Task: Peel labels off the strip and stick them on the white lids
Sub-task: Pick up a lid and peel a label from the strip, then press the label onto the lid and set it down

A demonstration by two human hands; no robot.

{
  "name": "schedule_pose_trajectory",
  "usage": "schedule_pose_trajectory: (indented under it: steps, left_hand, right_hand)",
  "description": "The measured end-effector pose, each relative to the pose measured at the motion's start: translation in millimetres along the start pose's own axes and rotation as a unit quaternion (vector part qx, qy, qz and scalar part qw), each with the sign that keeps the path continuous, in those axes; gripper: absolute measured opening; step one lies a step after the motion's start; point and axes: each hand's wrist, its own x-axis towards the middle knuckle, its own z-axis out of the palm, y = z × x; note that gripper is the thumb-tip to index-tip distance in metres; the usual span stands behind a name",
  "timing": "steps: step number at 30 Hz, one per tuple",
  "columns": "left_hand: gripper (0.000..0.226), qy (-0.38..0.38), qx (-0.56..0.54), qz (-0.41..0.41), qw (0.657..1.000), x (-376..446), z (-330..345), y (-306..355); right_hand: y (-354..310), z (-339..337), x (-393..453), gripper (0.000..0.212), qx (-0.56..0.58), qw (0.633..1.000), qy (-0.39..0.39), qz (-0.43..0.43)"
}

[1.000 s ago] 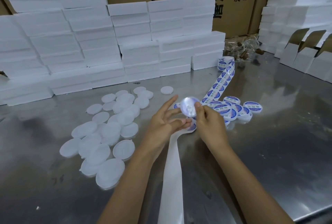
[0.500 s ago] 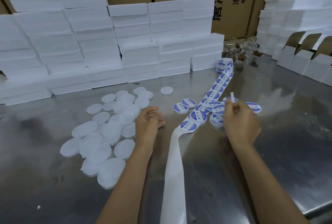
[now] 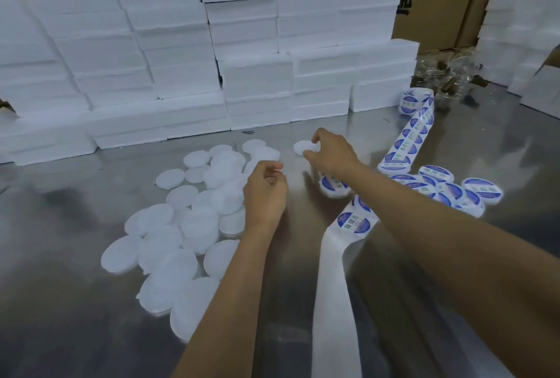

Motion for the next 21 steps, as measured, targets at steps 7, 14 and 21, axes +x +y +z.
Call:
schedule_pose_trajectory:
  steps: [7,14,21]
  left_hand:
    - [0.023,-0.001,-0.027,-0.012,1.000,16.1,3.0,-5.5]
    - [0.016,-0.007,-0.099,-0.035,0.994,18.7,-0.7,-0.3]
    - [0.036,-0.142,-0.292,-0.113,0.939,-2.7,-8.4,19.4]
  right_hand:
    - [9.7,20.7,30.0,0.048,-0.032,0.999,0.003,0.019]
    - [-1.3,-10.4,-7.2,0.054,0.093,0.993,0.032,-0.066]
    - [-24.3,-25.5,-79.3,0.055,0.117,0.984,0.006,-0.133]
